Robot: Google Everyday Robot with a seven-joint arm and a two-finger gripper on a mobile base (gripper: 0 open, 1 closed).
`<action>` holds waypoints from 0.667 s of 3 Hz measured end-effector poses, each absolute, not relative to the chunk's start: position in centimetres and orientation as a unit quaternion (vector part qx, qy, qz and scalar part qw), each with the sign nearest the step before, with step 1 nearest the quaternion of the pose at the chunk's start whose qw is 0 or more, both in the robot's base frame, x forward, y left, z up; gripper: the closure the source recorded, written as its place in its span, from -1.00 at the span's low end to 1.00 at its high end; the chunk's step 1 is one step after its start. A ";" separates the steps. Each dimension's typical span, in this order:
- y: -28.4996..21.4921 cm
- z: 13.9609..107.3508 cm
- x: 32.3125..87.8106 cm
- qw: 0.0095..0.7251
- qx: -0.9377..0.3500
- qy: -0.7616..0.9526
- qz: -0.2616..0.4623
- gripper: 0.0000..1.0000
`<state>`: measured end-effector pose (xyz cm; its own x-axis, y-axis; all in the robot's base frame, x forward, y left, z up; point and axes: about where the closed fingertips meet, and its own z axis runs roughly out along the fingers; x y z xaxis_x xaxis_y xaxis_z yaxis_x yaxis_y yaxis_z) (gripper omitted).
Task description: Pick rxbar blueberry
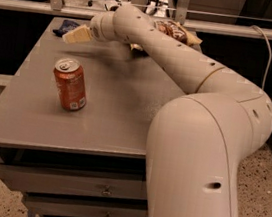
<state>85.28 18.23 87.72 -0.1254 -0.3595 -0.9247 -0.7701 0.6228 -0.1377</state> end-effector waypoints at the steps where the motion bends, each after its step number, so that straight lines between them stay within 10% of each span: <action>1: 19.5 86.9 85.9 0.529 -0.390 0.726 0.201 -1.00; 2: 21.3 86.6 86.4 0.524 -0.388 0.729 0.210 -1.00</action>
Offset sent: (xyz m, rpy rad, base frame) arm 0.0193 0.0515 -0.0105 0.0341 0.0563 0.0133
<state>86.41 21.26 86.58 -0.1502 -0.3448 -0.9266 -0.7848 0.6116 -0.1004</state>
